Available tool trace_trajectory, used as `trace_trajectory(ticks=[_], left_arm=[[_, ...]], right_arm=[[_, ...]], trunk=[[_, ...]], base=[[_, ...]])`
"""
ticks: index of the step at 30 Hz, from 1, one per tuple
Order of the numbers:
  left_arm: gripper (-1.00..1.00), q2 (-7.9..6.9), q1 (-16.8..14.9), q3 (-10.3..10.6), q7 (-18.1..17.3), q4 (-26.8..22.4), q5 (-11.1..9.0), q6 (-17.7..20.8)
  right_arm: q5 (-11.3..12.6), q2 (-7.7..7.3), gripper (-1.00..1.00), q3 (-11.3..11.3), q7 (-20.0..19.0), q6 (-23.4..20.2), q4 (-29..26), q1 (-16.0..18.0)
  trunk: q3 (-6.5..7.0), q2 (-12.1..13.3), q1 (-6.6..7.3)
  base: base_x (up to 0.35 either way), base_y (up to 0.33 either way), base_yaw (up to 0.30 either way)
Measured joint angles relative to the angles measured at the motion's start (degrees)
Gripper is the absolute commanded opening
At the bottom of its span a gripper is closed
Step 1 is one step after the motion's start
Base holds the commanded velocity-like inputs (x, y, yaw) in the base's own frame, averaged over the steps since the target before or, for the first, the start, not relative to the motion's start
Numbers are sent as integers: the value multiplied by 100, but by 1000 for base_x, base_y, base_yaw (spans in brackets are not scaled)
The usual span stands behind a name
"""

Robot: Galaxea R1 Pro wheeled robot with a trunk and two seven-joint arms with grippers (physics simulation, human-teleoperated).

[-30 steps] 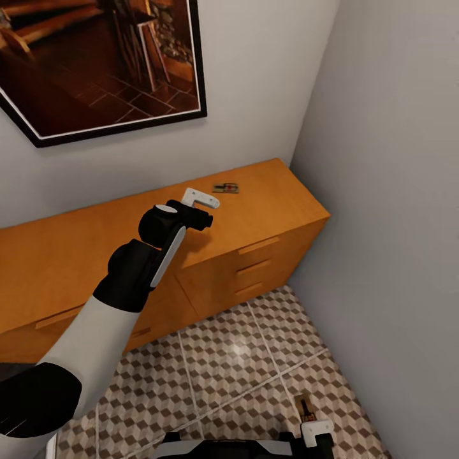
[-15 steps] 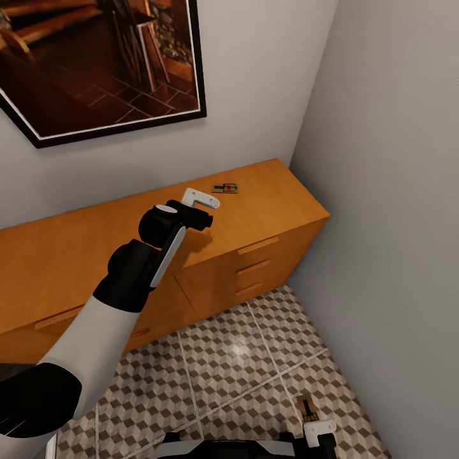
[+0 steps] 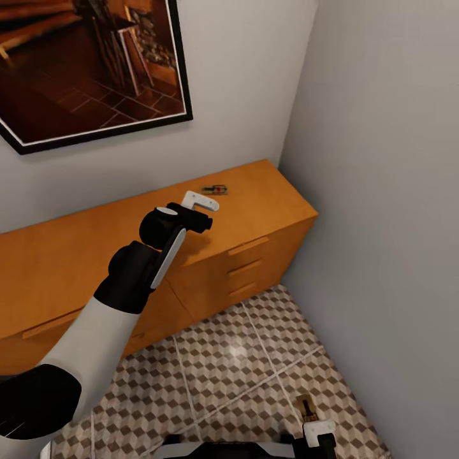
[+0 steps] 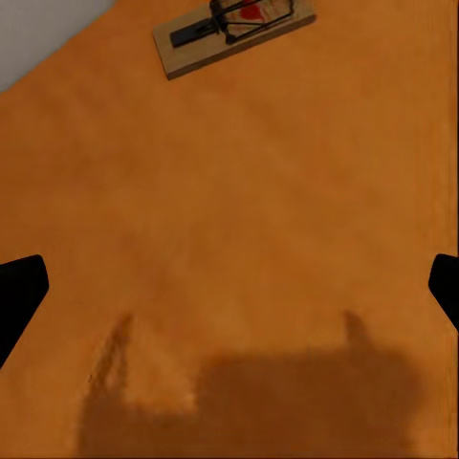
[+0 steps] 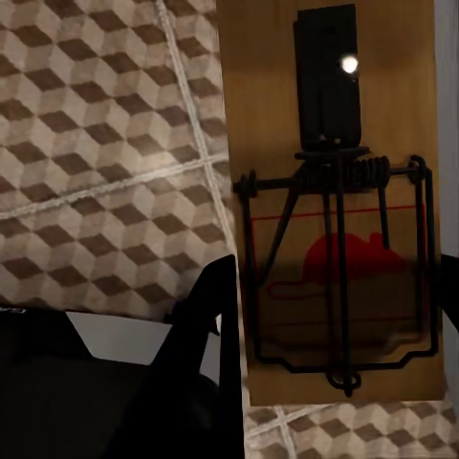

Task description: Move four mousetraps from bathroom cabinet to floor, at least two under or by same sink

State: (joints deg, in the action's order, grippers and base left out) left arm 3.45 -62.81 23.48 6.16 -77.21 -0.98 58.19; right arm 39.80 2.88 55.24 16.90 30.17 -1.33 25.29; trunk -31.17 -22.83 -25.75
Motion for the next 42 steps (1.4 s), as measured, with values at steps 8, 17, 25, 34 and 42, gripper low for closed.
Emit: trace_trajectory(ticks=[8,17,25,34,42], left_arm=[[100,-54,17,-1,0,24,0,1],[100,-103,35,-1,-142,23,-2,1],[100,-179,36,3,-451,19,-5,1],[100,-200,35,31,-487,26,-6,1],[100,-251,35,264,-489,24,-9,0]], right_arm=[[-1,17,-100,4,-1,-8,-2,1],[-3,82,-100,9,-18,-147,-7,1],[-3,90,-100,6,-22,-216,-9,0],[-3,87,-100,0,-24,-223,-11,0],[-3,87,-100,-1,-23,-222,-10,0]], trunk=[[38,0,0],[42,0,0],[43,0,2],[72,-1,2],[105,0,1]], base=[[0,0,-128],[0,0,-11],[99,89,-37],[222,206,-217],[200,167,-243]])
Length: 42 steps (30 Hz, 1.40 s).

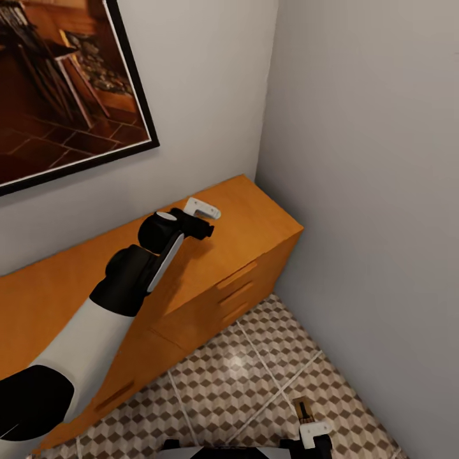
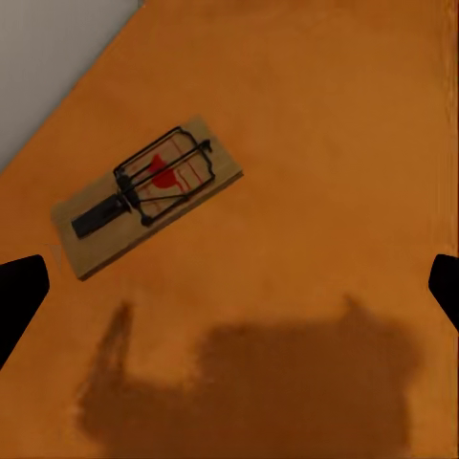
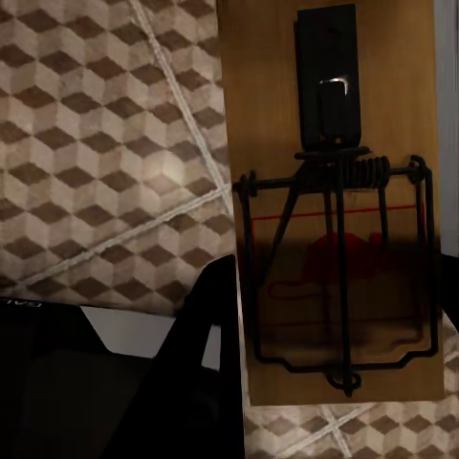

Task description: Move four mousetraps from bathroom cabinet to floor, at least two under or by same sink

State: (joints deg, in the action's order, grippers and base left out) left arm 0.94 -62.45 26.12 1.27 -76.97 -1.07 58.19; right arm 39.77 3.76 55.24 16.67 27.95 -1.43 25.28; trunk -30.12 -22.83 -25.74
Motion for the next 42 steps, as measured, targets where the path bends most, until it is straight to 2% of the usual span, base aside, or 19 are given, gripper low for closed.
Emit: trace_trajectory(ticks=[6,8,12,16,21,24,25,27,28,29,33,37,39,42], left_arm=[[100,-34,0,134,-34,-29,3,6],[100,-58,1,146,-149,-43,2,6],[100,-218,2,139,-710,-96,7,4],[100,-578,2,112,-1649,-224,13,3],[100,-1149,-4,54,-3185,-299,42,-17],[100,-1408,-8,10,-3798,-309,52,-35],[100,-1534,-11,-7,-4021,-311,64,-44],[100,-1670,-12,-25,-4210,-312,63,-52],[100,-1801,-15,-41,-4355,-313,72,-61],[100,-1872,-15,-47,-4420,-315,67,-62],[100,-2374,-22,-65,-4778,-395,79,-74],[100,-2760,-23,-69,-5103,-518,87,-80],[100,-2885,-22,-70,-5197,-544,112,-81],[100,-2973,-21,-70,-5245,-570,143,-82]], right_arm=[[-1,0,-100,2,0,1,1,0],[-1,1,-100,1,-1,1,2,1],[-1,1,-100,0,-1,0,2,1],[-1,1,-100,4,-1,0,2,1],[-1,1,-100,8,-1,0,2,1],[-1,4,-100,9,-1,-2,2,1],[-2,5,-100,9,-1,-3,2,1],[-1,3,-100,9,-1,-5,2,1],[-2,5,-100,10,-1,-3,2,1],[-1,5,-100,9,-1,-4,2,1],[-2,9,-100,10,-1,-8,2,1],[-2,9,-100,9,-1,-8,2,1],[-2,9,-100,9,-1,-8,2,1],[-1,10,-100,9,-1,-8,2,1]], trunk=[[25,0,-1],[30,0,-1],[34,1,-1],[35,1,-1],[36,1,-1],[36,1,-1],[36,1,-1],[36,1,-1],[36,1,-1],[36,1,-1],[36,0,-1],[36,1,-1],[36,1,-1],[36,1,-1]], base=[[39,27,-214],[9,7,-95],[4,3,-37],[1,1,-10],[0,0,-2],[0,0,0],[0,0,0],[0,0,0],[0,0,0],[0,0,0],[0,0,0],[0,0,0],[0,0,0],[0,0,0]])
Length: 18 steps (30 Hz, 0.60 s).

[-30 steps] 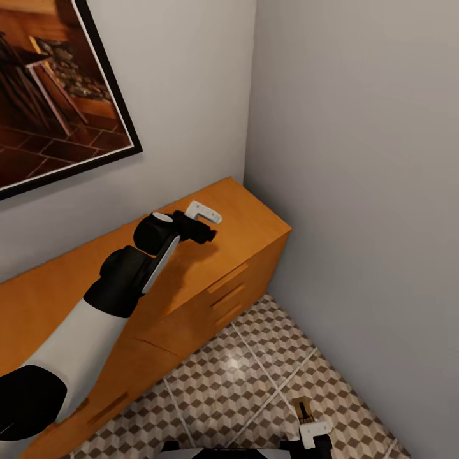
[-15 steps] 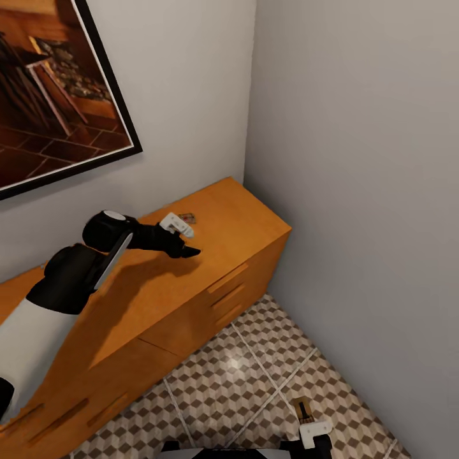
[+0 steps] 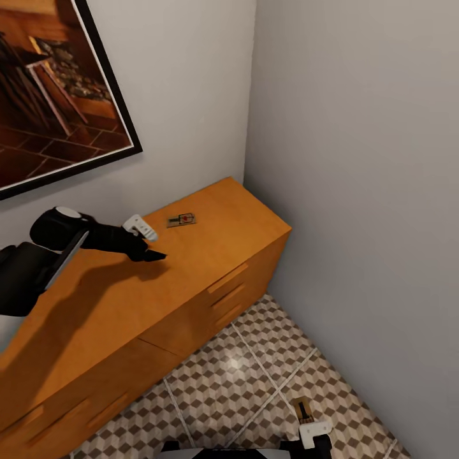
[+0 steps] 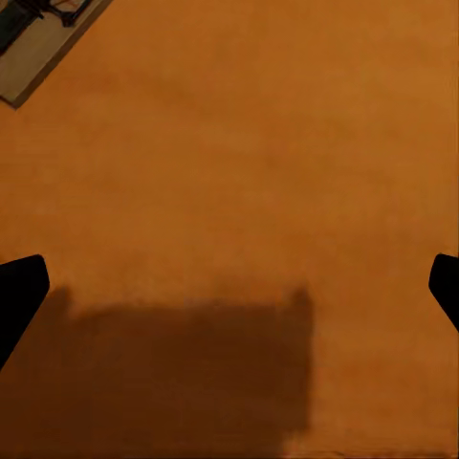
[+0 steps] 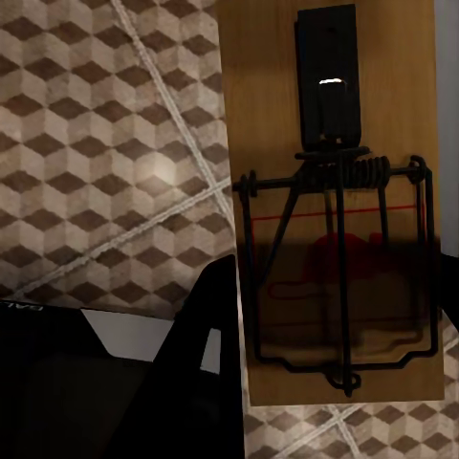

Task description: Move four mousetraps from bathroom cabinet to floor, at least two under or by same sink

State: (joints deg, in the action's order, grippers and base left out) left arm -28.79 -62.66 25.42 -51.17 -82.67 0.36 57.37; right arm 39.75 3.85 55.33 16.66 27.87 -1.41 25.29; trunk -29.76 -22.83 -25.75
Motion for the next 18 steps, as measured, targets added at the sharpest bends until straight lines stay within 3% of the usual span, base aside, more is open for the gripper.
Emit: trace_trajectory(ticks=[3,9,18], left_arm=[[100,-47,-1,0,-23,-40,84,-6],[100,-53,-2,3,-18,-158,482,21],[100,-48,-2,24,-22,-211,643,32]], right_arm=[[0,0,-100,0,0,0,0,0],[0,0,-100,0,0,0,0,0],[0,-7,-100,-3,0,0,0,0]], trunk=[[0,0,0],[0,0,0],[0,0,1]], base=[[0,0,0],[0,0,0],[22,0,0]])
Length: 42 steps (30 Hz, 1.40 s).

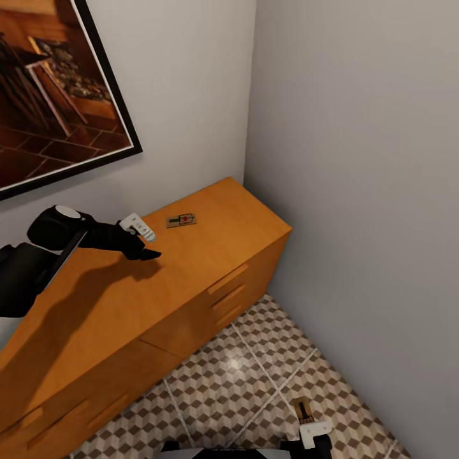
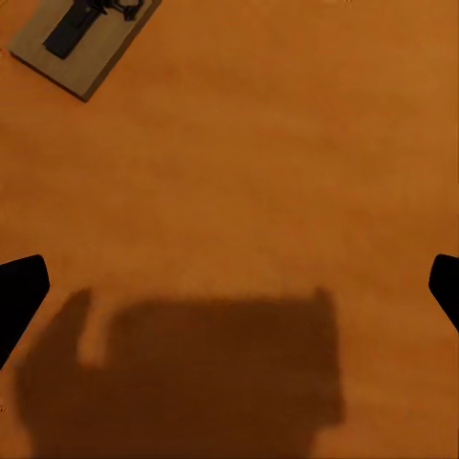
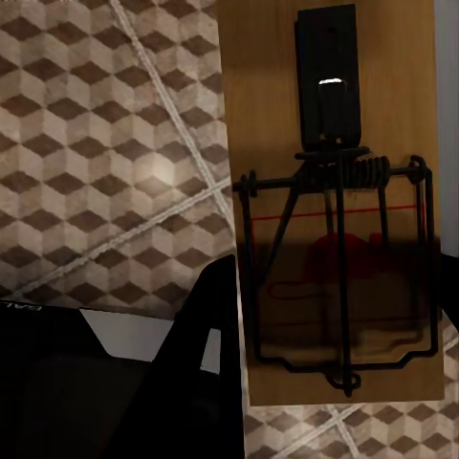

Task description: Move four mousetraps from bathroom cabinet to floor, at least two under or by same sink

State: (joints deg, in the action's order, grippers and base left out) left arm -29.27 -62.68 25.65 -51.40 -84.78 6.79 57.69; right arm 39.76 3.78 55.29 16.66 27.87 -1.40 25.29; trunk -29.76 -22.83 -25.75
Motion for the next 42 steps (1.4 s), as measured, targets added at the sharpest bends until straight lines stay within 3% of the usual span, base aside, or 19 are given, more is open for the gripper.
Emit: trace_trajectory(ticks=[17,30,42], left_arm=[[100,73,0,21,0,-14,17,2],[100,133,2,30,0,-29,16,3],[100,310,0,124,6,-84,24,-5]], right_arm=[[0,0,-100,2,1,0,0,0],[0,2,-100,3,3,0,0,0],[0,6,-100,3,4,0,0,0]], trunk=[[-84,0,0],[-144,0,-1],[-147,0,-1]], base=[[267,0,0],[22,0,0],[0,0,0]])
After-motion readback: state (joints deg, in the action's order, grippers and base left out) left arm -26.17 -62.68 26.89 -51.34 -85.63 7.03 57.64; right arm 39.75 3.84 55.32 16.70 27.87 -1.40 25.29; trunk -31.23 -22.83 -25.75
